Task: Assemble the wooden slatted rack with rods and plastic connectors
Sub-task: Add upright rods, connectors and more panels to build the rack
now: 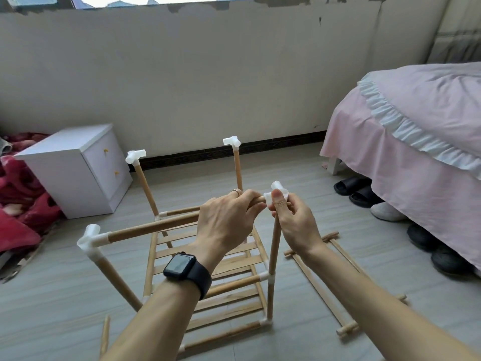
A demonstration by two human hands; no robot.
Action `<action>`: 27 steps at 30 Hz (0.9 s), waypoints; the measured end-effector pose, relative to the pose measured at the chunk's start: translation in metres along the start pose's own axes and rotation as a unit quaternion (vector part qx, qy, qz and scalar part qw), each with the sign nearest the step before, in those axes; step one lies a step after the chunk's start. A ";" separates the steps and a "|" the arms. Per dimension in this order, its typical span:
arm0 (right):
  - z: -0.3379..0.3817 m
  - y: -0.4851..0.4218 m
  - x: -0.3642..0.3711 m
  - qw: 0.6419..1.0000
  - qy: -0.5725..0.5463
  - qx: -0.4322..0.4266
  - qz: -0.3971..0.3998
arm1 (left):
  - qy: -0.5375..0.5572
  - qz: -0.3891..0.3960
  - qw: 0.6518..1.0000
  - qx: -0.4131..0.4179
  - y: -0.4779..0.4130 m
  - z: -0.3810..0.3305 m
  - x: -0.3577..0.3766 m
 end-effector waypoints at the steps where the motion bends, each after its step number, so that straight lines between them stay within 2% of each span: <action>1: 0.002 0.000 0.000 1.000 0.001 0.000 0.000 | 0.000 0.001 1.000 0.000 0.001 0.000 -0.001; 10: 0.013 0.005 0.016 0.998 0.051 -0.022 0.043 | 0.011 0.019 1.000 0.019 0.005 0.002 -0.007; 13: 0.013 0.006 0.010 0.997 0.045 -0.015 0.055 | 0.064 0.029 0.997 0.041 0.010 0.008 -0.010; 15: 0.009 0.004 0.008 0.997 0.046 -0.006 0.060 | 0.100 0.002 0.994 0.037 0.020 0.024 -0.027; 17: 0.006 0.003 0.009 0.997 0.045 0.008 0.062 | 0.103 -0.058 0.993 -0.010 0.038 0.055 -0.050; 20: 0.009 -0.004 0.012 0.997 -0.005 0.022 0.070 | 0.076 -0.103 0.978 -0.163 0.074 0.121 -0.078; 22: 0.012 -0.013 0.012 0.995 -0.041 0.033 0.086 | 0.113 -0.100 0.950 -0.275 0.098 0.161 -0.081; 24: 0.012 -0.022 0.014 0.990 -0.079 0.055 0.100 | 0.281 -0.082 0.889 -0.353 0.115 0.188 -0.072; 26: 0.012 -0.028 0.018 0.988 -0.083 0.070 0.109 | 0.452 -0.038 0.810 -0.372 0.120 0.195 -0.054; 27: 0.011 -0.029 0.021 0.988 -0.077 0.069 0.112 | 0.501 -0.025 0.782 -0.369 0.119 0.195 -0.047</action>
Point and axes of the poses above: each hand's wrist, its own y-axis away from the middle knuckle, its own x-axis out of the palm, z = x × y, the point moved 5 cm from there along -y, towards the middle knuckle, and after that the axes turned 8 degrees about z, right-handed, at the moved point
